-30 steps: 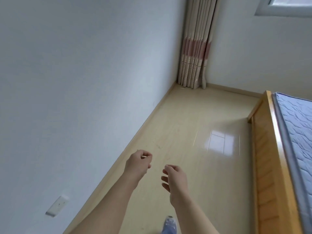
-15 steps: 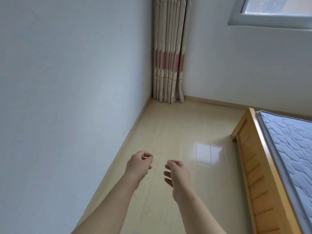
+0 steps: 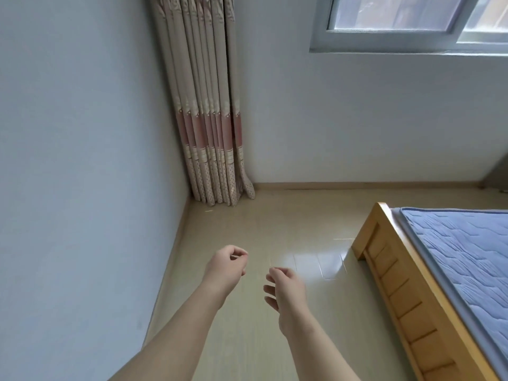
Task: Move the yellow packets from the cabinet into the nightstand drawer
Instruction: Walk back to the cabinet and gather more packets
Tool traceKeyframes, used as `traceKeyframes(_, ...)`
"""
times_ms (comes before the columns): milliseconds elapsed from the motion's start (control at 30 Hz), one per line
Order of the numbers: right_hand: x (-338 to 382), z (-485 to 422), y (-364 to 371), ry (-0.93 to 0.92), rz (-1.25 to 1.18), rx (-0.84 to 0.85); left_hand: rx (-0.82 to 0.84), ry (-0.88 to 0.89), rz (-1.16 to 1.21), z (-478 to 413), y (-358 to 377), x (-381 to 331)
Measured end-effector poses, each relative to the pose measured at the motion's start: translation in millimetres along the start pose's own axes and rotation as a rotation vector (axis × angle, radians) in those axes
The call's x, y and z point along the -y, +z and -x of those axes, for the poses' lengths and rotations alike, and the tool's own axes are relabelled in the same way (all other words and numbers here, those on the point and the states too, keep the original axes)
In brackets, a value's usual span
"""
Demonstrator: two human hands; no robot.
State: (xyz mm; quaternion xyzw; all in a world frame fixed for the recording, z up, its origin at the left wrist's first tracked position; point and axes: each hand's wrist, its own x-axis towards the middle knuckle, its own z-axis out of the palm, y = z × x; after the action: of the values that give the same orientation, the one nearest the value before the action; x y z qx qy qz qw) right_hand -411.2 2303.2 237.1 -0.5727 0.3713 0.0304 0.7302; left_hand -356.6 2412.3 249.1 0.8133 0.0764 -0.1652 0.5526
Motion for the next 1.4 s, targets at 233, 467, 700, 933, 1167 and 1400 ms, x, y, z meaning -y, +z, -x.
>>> traceKeyframes(233,80.3,-143.8,-10.1,0.043,-0.097,-0.137,0.163,-0.019,-0.051,-154.8,71.2,-73.7)
traceKeyframes(467,221.0,-315.7,-48.5,-0.042,-0.118,-0.185,0.166,0.057,-0.081,-325.2,167.9,-190.4)
traceKeyframes(700,325.1,-451.9,-82.6,-0.005,-0.232,-0.246,0.298,0.074,-0.13,-457.1,264.0,-285.1)
traceKeyframes(933,423.8,-618.6,-113.6,-0.027,-0.303,-0.424,0.429,0.136,-0.151,-628.2,362.2,-375.8)
traceKeyframes(1167,532.5,-745.2,-162.6,-0.024,-0.447,-0.592,0.599,0.234,-0.292,-763.8,480.4,-487.7)
traceKeyframes(1400,581.3,-832.1,-270.7,0.037,-0.618,-0.782,0.842,0.286,-0.425,-806.0,642.7,-549.8)
